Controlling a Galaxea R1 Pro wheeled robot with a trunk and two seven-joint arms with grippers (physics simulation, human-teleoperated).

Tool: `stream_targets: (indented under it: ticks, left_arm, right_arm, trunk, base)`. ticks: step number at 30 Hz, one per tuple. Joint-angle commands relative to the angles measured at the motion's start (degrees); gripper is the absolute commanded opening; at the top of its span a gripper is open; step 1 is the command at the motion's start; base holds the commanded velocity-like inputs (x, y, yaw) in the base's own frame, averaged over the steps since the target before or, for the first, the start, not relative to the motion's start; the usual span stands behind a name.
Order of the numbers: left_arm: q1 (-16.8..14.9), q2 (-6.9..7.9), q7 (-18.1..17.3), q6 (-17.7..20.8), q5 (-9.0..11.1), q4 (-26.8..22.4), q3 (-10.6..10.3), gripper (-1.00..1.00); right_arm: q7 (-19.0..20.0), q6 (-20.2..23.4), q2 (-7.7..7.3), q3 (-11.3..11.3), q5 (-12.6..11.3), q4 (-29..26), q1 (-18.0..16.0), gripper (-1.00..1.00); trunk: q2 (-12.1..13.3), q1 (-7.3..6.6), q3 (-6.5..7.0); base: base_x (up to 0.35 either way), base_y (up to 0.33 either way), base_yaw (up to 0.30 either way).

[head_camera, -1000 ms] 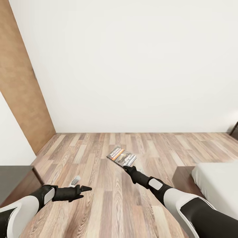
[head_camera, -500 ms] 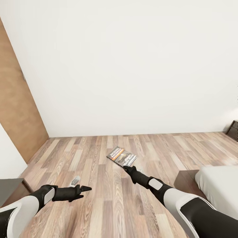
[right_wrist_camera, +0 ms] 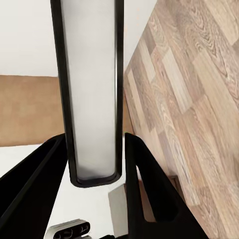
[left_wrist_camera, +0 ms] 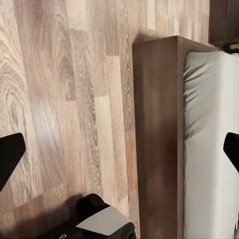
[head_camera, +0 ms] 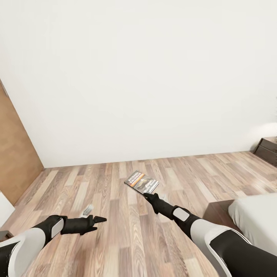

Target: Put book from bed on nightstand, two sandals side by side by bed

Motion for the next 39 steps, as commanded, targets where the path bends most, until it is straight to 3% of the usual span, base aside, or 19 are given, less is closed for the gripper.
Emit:
stream_targets:
  ticks: [1,39]
  left_arm:
    - [0.0,0.01,-0.2,0.5,-0.4,0.0,0.4,1.00]
    - [0.0,0.36,-0.5,0.5,-0.3,0.0,0.4,1.00]
  right_arm:
    - [0.2,0.4,0.03,0.1,-0.8,0.1,-0.1,-1.00]
    - [0.2,0.4,0.01,0.1,-0.8,0.1,-0.1,-1.00]
  trunk:
    - [0.0,0.02,-0.05]
    - [0.0,0.02,-0.05]
  base:
    - [0.257,0.162,-0.145]
    - [0.256,0.163,-0.137]
